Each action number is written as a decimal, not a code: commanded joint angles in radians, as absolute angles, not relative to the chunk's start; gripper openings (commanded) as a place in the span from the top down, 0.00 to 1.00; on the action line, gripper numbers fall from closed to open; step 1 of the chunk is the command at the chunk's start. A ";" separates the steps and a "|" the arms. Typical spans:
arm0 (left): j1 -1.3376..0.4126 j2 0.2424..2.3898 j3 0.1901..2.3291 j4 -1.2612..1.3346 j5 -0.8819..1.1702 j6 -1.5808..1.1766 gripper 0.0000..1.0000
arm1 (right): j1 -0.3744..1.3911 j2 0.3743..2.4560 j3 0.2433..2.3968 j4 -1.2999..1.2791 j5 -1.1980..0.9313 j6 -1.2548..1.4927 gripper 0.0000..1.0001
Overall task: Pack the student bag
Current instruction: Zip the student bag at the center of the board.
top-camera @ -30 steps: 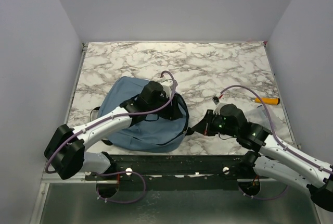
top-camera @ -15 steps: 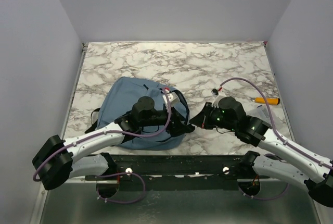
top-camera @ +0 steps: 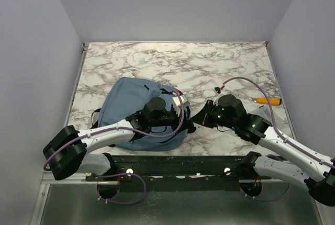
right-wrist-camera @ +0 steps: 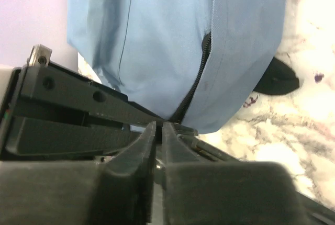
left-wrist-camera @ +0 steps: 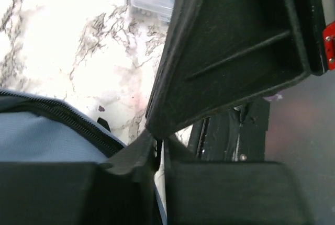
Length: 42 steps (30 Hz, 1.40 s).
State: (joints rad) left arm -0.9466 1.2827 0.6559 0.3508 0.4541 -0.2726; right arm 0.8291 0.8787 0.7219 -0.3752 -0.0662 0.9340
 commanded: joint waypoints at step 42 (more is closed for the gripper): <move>-0.878 1.450 0.851 0.366 0.369 -0.621 1.00 | 0.890 1.046 0.564 -0.149 0.090 1.089 0.95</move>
